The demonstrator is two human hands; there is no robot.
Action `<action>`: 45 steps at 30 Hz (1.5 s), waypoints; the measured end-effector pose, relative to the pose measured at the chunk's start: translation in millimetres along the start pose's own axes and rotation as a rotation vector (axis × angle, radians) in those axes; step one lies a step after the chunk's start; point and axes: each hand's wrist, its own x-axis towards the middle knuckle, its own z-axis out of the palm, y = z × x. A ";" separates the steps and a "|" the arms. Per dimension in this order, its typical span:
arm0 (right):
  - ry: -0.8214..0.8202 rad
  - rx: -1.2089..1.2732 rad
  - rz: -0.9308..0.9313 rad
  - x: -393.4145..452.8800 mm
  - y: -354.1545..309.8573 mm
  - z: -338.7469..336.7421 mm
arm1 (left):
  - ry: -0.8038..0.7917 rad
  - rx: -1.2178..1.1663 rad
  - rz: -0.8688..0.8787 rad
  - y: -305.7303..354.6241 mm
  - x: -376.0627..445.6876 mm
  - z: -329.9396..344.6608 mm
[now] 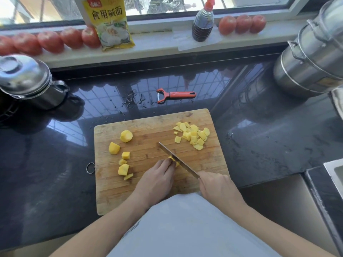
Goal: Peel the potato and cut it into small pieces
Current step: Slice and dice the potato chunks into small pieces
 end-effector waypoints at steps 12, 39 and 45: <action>-0.076 -0.090 0.055 -7.8 -1.3 -9.5 | 0.015 0.010 0.019 1.3 2.8 -4.4; -0.065 -0.098 0.069 -4.4 10.4 -1.9 | 0.005 -0.030 0.002 3.7 5.7 -12.6; -0.055 -0.001 0.055 17.9 -0.7 8.5 | 0.030 -0.004 0.037 5.6 7.7 -16.6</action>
